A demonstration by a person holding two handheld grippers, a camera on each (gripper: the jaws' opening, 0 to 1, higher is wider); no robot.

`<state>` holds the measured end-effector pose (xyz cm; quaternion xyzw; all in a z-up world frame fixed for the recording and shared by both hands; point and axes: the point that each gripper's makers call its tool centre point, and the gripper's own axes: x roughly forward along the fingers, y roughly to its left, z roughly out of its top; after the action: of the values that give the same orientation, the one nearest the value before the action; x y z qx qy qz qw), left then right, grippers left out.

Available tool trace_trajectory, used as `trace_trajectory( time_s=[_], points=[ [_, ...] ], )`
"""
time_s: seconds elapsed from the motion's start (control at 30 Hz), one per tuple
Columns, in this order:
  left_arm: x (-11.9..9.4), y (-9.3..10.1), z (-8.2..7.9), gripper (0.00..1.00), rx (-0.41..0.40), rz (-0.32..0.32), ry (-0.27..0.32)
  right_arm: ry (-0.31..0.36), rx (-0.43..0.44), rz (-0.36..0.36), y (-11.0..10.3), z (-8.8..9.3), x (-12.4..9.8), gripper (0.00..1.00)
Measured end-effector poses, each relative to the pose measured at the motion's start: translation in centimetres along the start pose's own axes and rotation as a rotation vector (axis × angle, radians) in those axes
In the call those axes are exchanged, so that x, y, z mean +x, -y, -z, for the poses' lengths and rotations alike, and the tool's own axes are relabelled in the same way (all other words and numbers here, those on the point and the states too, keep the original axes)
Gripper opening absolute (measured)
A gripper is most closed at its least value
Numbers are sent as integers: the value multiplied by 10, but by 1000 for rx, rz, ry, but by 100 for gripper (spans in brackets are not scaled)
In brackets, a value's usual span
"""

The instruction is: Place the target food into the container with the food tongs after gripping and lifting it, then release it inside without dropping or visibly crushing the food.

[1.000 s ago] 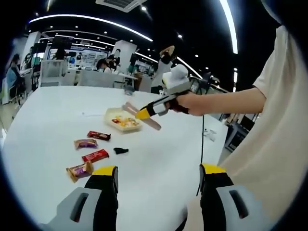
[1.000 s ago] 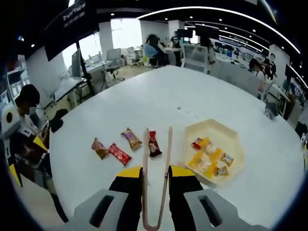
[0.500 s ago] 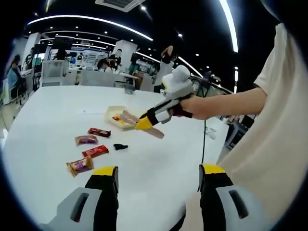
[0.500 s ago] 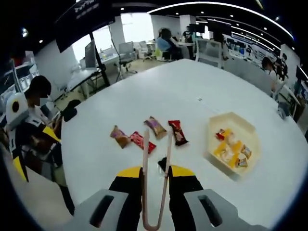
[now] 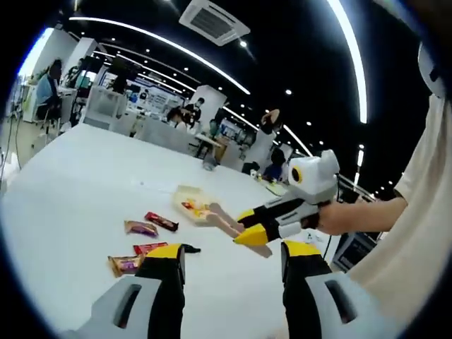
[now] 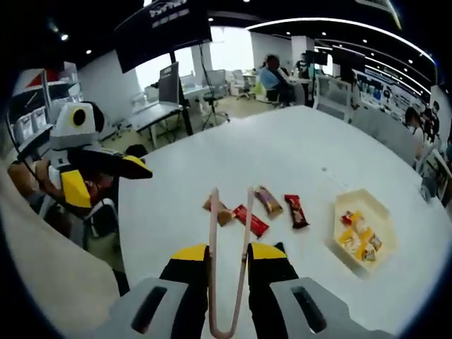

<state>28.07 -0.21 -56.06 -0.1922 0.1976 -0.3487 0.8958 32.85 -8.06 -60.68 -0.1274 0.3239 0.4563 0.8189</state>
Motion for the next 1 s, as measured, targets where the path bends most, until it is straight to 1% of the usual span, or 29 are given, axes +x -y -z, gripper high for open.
trace_trajectory(
  time_s=[0.07,0.2,0.33,0.4,0.53,0.83,1.0],
  points=[
    [0,-1,-1,47,-9,-5,6,8,-14,-13,-8,-4,-2,20],
    [1,-3,-2,40,-29,-12,19,24,-24,-27,-17,-9,-4,20],
    [3,-4,-4,37,-34,-16,23,51,-43,-27,-22,-17,-8,20],
    [4,-5,-5,36,-38,-18,29,65,-36,-38,-27,-22,-10,20],
    [5,-5,-8,36,-56,-14,43,74,-59,-54,-37,-27,-10,20],
    [10,-4,-24,34,-173,11,118,73,-107,-59,-49,-31,-8,20],
    [14,-4,-24,33,-190,14,117,79,-121,-54,-49,-34,-8,20]
  ],
)
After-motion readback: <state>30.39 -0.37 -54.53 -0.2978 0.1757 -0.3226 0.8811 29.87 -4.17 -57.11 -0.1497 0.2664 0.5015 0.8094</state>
